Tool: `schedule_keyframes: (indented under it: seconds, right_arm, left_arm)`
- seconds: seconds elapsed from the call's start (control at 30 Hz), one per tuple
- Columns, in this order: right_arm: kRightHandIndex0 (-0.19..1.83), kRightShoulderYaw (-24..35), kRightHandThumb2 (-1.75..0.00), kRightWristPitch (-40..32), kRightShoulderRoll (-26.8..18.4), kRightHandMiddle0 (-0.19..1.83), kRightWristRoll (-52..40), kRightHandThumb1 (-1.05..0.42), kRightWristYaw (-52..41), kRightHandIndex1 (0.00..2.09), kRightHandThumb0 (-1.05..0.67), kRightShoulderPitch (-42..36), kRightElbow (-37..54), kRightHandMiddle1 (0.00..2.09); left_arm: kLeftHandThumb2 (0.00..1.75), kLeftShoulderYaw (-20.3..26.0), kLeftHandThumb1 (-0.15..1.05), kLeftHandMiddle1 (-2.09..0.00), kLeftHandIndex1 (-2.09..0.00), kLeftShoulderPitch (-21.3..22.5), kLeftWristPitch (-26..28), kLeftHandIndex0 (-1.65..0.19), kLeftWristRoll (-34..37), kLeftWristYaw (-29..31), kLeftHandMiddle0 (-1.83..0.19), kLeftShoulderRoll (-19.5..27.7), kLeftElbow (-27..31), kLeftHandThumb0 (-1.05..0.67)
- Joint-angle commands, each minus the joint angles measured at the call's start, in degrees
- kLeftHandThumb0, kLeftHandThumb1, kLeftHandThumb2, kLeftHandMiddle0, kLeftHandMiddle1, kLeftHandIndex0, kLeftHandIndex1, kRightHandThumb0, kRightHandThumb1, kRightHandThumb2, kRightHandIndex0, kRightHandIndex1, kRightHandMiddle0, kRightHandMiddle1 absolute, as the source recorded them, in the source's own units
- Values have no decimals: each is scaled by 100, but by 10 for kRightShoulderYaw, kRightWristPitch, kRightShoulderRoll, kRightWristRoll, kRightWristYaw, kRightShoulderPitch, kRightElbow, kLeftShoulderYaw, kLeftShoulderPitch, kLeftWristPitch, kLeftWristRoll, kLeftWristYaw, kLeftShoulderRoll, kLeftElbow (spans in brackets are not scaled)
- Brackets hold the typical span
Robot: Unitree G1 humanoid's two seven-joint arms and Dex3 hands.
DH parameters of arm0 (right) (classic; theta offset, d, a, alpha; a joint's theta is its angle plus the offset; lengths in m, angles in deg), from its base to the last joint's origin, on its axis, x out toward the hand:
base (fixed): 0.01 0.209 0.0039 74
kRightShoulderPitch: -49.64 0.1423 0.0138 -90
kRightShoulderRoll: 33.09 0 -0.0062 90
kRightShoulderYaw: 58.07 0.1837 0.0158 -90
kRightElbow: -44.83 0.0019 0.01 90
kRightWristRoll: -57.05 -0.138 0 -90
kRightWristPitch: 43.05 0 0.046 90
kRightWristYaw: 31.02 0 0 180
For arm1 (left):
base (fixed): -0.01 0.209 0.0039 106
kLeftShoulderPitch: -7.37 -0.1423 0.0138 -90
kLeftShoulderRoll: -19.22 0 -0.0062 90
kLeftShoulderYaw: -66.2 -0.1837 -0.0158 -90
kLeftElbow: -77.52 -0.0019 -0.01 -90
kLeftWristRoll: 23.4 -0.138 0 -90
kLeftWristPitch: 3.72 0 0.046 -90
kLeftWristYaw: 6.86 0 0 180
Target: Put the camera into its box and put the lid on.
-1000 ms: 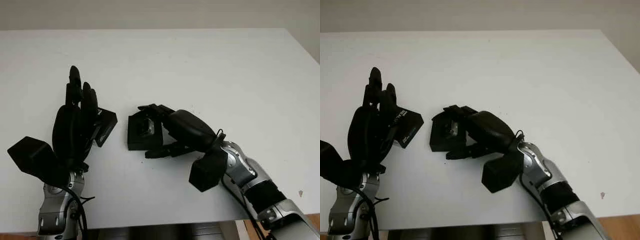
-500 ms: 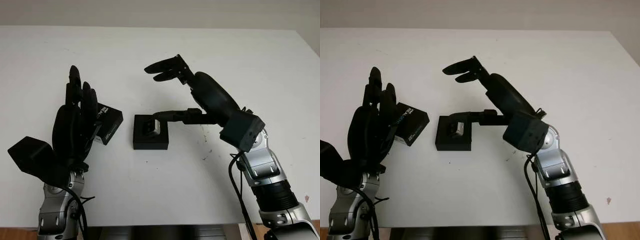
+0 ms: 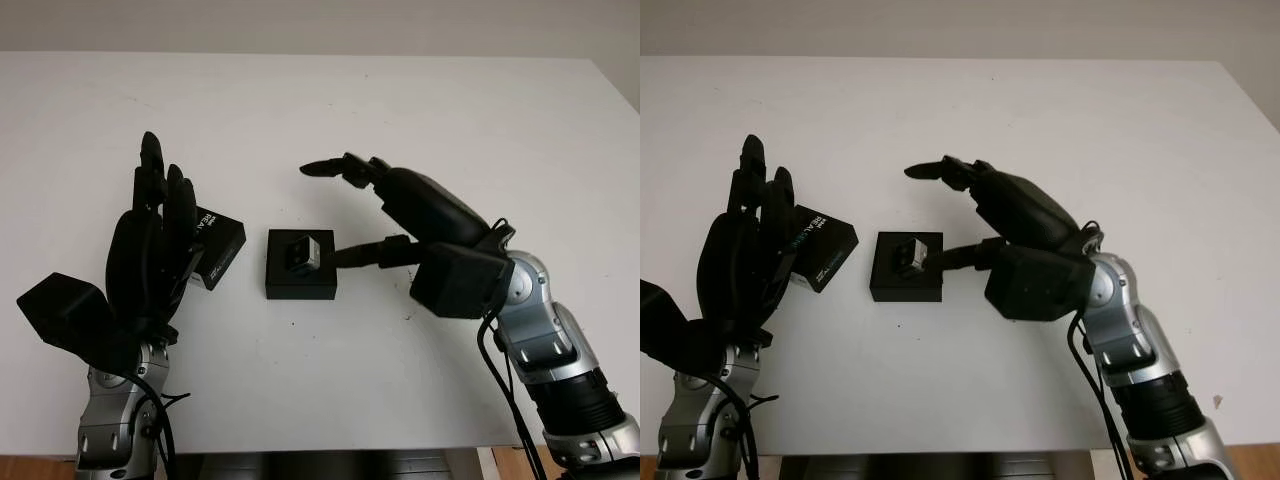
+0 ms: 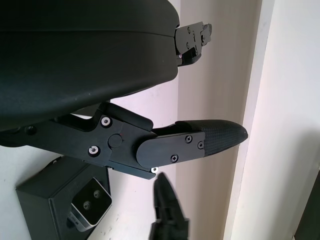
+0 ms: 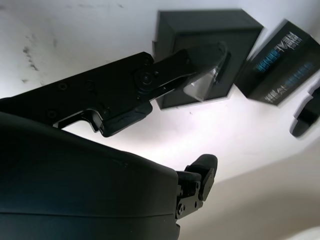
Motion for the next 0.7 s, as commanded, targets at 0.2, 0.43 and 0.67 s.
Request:
schedule_keyframes:
  seconds: [0.2, 0.43, 0.67]
  right_arm:
    - [9, -30, -5, 13, 15, 2, 57, -91, 53, 23, -72, -32, 10, 88]
    - [16, -40, -5, 18, 43, -2, 71, -88, 104, 24, -69, -42, -13, 121]
    - [20, -47, -6, 45, 56, 2, 83, -90, 157, 30, -66, -34, -57, 143]
  left_arm:
    - [54, -1, 105, 0, 0, 2, -5, 19, 1, -1, 19, -3, 2, -68]
    - [54, 0, 105, 0, 0, 6, -6, 19, 5, 0, 19, -4, -4, -68]
    - [55, -1, 105, 0, 0, 7, -8, 19, 2, -1, 19, -1, -7, -68]
